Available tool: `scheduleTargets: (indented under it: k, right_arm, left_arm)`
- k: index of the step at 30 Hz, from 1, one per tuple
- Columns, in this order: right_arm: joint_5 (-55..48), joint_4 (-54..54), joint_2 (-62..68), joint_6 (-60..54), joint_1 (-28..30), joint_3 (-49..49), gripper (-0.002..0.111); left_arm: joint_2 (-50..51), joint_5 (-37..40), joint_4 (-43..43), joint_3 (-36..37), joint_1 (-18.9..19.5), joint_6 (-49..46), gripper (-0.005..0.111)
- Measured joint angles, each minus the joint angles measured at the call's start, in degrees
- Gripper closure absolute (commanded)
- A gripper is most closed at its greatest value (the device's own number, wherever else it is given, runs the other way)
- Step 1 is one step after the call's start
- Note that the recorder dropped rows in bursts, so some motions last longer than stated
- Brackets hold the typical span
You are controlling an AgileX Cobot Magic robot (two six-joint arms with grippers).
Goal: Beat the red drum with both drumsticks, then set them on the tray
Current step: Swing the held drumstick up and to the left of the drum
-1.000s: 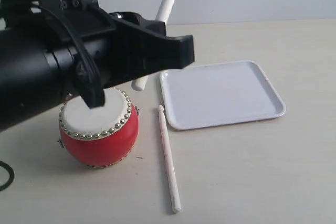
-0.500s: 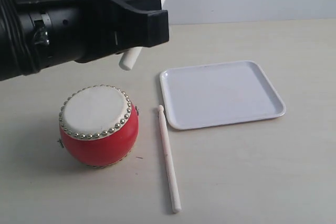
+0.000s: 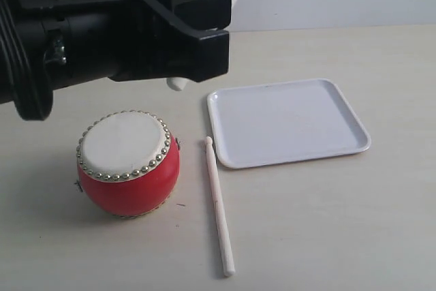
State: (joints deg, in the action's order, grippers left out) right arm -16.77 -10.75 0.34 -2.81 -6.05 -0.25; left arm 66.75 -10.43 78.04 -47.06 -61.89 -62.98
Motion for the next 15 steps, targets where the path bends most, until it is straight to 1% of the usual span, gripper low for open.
scheduleTargets:
  k: [1,4,10,11,15]
  right_arm:
    - [0.0,0.0,0.0,0.0,0.0,0.0,0.108]
    - [0.0,0.0,0.0,0.0,0.0,0.0,0.108]
    - [0.0,0.0,0.0,0.0,0.0,0.0,0.108]
    - [0.0,0.0,0.0,0.0,0.0,0.0,0.108]
    - [0.0,0.0,0.0,0.0,0.0,0.0,0.108]
  left_arm:
    - [0.0,0.4,-1.3,0.0,0.0,1.3,0.107]
    - [0.0,1.5,-9.9,0.0,0.0,9.4,0.107]
    - [0.0,3.5,-36.2,0.0,0.0,34.1,0.107]
    - [0.0,3.9,-41.8,0.0,0.0,39.1,0.107]
    - [0.0,4.9,-57.3,0.0,0.0,53.5,0.107]
